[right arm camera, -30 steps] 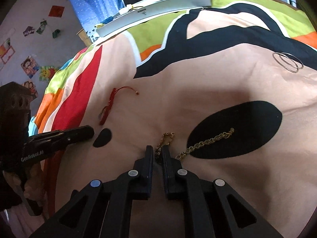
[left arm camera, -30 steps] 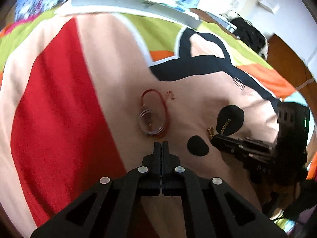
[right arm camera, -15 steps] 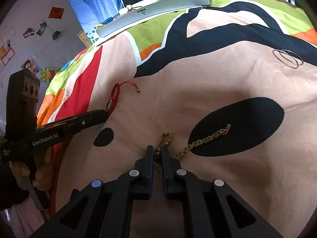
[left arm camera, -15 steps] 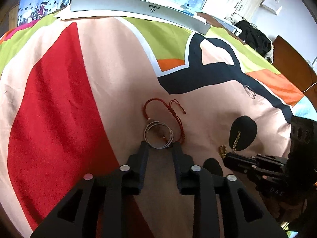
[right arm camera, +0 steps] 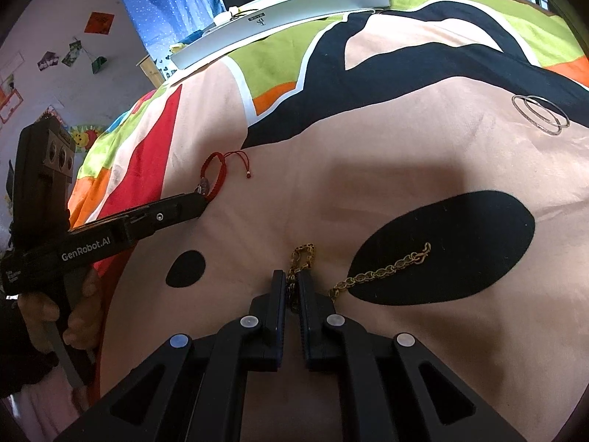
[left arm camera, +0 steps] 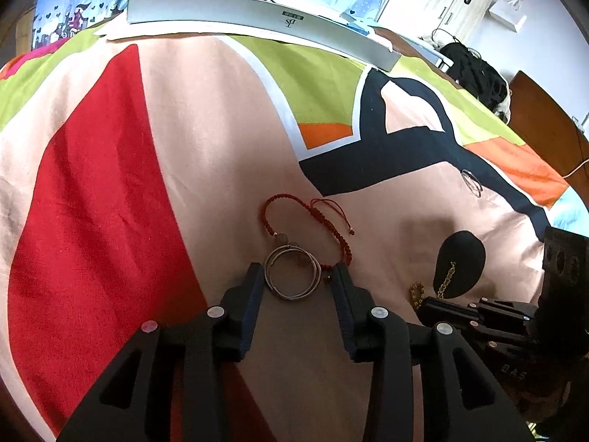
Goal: Organize jewelry
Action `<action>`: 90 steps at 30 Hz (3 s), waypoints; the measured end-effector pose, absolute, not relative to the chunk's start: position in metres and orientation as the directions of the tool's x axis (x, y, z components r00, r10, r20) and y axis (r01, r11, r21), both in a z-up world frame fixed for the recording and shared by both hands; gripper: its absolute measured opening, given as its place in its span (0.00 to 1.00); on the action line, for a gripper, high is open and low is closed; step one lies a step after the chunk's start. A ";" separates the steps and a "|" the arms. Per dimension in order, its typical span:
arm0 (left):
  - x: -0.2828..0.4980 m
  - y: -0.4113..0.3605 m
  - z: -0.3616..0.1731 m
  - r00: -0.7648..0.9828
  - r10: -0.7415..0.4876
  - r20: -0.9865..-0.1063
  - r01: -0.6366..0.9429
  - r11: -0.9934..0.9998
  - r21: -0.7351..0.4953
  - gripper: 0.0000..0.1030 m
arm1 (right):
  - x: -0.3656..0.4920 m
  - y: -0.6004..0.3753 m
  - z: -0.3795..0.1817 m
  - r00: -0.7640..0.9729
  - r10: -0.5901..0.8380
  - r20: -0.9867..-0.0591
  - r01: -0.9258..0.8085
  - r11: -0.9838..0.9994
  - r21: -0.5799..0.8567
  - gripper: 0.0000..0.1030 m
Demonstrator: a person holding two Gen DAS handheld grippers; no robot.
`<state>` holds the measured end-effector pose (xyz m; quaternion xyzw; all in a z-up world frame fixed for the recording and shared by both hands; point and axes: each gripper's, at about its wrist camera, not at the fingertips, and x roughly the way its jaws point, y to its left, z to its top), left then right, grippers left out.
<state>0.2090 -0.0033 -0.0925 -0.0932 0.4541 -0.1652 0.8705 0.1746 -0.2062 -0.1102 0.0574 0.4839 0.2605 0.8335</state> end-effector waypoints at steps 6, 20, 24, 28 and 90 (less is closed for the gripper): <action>0.208 -0.006 -0.094 0.527 -0.368 -0.766 0.215 0.930 -0.299 0.23 | 0.172 -0.204 -0.109 0.407 0.480 -0.777 -0.380 0.863 0.334 0.07; 0.177 -0.011 -0.085 0.492 -0.425 -0.760 0.222 0.905 -0.363 0.23 | 0.166 -0.201 -0.093 0.439 0.495 -0.750 -0.426 0.850 0.311 0.05; 0.173 -0.011 -0.079 0.493 -0.459 -0.739 0.231 0.888 -0.398 0.23 | 0.167 -0.201 -0.084 0.462 0.503 -0.730 -0.429 0.847 0.312 0.05; 0.171 -0.012 -0.073 0.509 -0.464 -0.725 0.242 0.885 -0.397 0.23 | 0.170 -0.203 -0.074 0.479 0.516 -0.710 -0.425 0.844 0.326 0.05; 0.458 0.008 0.010 0.620 -0.233 -0.749 0.060 0.966 -0.251 0.25 | 0.431 -0.197 0.002 0.659 0.590 -0.466 -0.491 0.807 0.328 0.07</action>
